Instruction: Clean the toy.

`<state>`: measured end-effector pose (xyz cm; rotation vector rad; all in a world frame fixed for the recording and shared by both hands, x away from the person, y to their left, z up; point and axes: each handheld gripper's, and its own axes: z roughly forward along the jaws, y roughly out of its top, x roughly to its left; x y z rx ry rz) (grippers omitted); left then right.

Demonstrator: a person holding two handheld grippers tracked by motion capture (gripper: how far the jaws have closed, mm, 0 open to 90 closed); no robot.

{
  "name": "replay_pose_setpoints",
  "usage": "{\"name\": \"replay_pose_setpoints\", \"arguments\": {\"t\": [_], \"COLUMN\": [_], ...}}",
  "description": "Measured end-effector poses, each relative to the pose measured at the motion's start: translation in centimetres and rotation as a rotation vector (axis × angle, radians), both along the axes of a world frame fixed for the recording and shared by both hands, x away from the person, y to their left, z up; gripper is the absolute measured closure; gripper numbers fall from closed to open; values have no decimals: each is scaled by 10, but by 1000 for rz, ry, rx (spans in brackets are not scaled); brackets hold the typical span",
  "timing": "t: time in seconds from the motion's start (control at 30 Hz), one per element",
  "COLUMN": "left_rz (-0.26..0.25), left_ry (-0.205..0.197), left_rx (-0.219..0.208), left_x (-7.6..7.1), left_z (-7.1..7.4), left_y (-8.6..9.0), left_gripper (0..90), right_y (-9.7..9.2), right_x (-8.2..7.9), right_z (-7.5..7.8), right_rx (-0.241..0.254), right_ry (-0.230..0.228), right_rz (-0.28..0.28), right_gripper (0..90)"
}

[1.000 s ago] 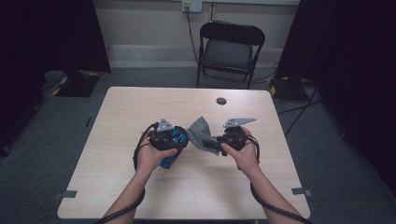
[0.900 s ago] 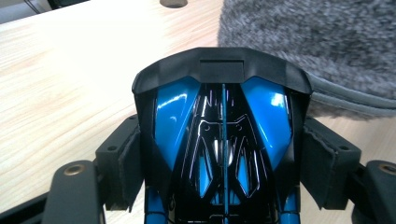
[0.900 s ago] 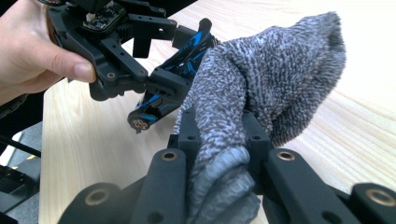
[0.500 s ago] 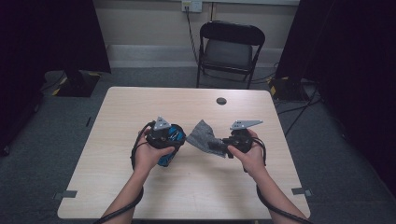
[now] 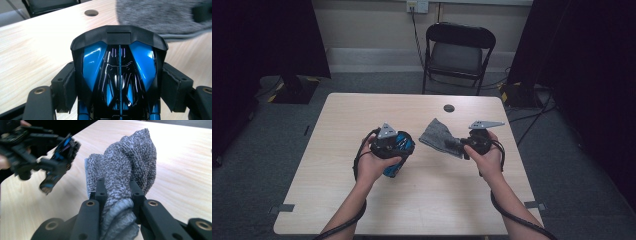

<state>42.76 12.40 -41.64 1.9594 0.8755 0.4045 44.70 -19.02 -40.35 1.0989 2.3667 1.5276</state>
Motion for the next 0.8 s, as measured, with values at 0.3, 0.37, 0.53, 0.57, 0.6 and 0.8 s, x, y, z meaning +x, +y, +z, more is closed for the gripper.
{"name": "replay_pose_setpoints", "arguments": {"t": [0.3,0.37,0.53,0.57,0.6,0.8], "left_rz": [-39,-49,-66,-71,-74,-84], "left_ry": [-1,1,5,6,6,9], "left_rx": [6,9,16,16,18,24], "left_x": [-5,-6,-8,-8,-8,-9], "left_z": [1,1,-1,-2,-2,-3], "left_y": [-12,-14,-21,-22,-23,-24], "left_gripper": [256,256,256,256,256,256], "right_y": [13,18,31,33,36,49], "right_x": [15,17,21,21,21,22], "right_z": [12,14,18,18,18,15], "right_rx": [8,5,2,5,8,5], "right_ry": [-4,-4,-7,-7,-5,7], "right_rz": [-28,-23,-8,-7,-6,33], "right_gripper": [748,748,748,748,748,748]}}
